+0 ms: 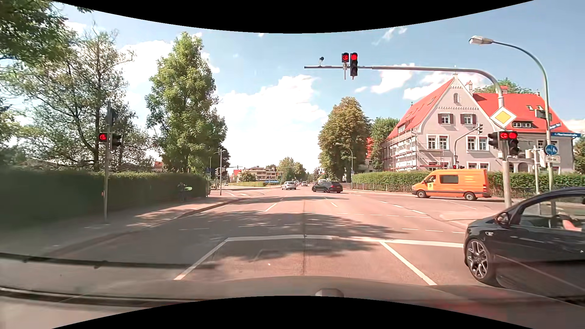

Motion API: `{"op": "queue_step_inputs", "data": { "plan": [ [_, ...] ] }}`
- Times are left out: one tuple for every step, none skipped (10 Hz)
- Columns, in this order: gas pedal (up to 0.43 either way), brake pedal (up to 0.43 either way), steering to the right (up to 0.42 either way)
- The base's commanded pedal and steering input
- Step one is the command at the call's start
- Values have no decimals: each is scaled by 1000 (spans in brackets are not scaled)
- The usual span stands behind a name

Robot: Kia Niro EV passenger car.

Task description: Follow the waypoints while adhering to traffic rules and regulations

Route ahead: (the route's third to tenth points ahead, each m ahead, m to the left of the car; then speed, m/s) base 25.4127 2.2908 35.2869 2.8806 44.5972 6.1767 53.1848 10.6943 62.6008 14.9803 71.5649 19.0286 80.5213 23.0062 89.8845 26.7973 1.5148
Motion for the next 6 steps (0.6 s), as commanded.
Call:
{"op": "queue_step_inputs", "data": {
  "plan": [
    [0, 122, 1],
    [0, 128, 1],
    [0, 128, 1],
    [0, 128, 1],
    [0, 128, 1],
    [0, 128, 1]
  ]
}}
